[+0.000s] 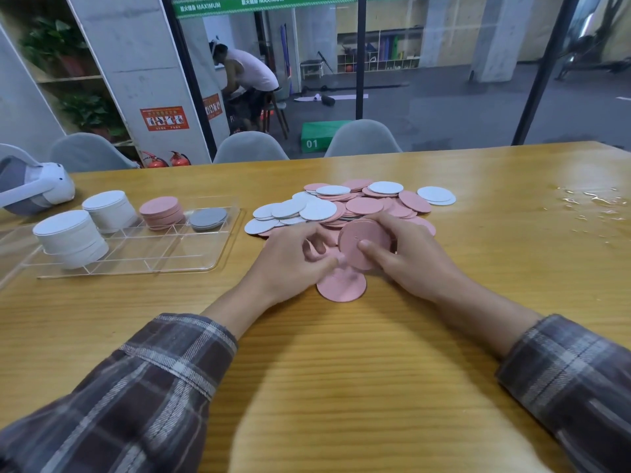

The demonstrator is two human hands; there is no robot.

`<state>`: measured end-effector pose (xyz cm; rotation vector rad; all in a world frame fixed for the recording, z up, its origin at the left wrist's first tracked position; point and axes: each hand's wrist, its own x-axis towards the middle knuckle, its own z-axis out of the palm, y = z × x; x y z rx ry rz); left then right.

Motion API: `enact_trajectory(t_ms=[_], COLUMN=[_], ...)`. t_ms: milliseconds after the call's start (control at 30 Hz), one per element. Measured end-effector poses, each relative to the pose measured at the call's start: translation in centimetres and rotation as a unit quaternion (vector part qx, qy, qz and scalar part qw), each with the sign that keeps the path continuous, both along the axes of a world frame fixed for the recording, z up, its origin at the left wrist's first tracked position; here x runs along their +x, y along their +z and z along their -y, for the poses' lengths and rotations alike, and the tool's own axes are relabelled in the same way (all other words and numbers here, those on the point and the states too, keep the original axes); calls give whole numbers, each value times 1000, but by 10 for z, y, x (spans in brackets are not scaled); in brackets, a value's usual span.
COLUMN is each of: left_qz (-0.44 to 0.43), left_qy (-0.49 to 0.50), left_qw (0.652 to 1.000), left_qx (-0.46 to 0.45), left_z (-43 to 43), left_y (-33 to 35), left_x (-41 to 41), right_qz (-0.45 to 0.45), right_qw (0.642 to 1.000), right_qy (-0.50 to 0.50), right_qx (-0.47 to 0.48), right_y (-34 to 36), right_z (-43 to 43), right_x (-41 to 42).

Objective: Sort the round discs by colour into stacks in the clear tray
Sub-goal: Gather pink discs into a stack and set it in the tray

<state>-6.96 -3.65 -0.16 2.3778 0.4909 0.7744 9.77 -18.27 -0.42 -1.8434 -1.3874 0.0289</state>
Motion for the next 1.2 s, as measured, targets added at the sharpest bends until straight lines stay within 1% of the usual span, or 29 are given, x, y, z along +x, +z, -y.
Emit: enact_trajectory(t_ms=[67, 100, 167, 467, 600, 733, 900, 1067, 1133, 1200], left_qz=[-83, -107, -117, -63, -4, 50, 91, 96, 95, 86], left_qy=[-32, -47, -63, -81, -80, -63, -16, -3, -6, 0], left_qw=[995, 992, 990, 993, 993, 988, 992, 993, 993, 995], left_qx=[43, 50, 40, -60, -88, -128, -81, -65, -64, -41], left_z=[-4, -5, -8, -7, -6, 0, 4, 5, 6, 3], left_y=[-2, -2, 0, 3, 4, 5, 3, 1, 2, 2], left_x=[-4, -6, -8, -5, -5, -3, 2, 5, 5, 4], right_qz=[4, 3, 1, -11, -12, -48, -74, -17, -12, -6], right_qw=[1000, 1000, 1000, 1000, 999, 998, 996, 998, 999, 999], right_qy=[-20, -27, -30, -9, 5, 32, 35, 42, 39, 36], right_qx=[6, 6, 5, -10, -31, -28, -32, -34, -29, -21], right_y=[0, 0, 0, 1, 2, 4, 4, 3, 2, 1], right_z=[0, 0, 0, 2, 2, 2, 2, 3, 2, 2], right_x=[3, 5, 6, 2, -2, -5, -6, -8, -8, -7])
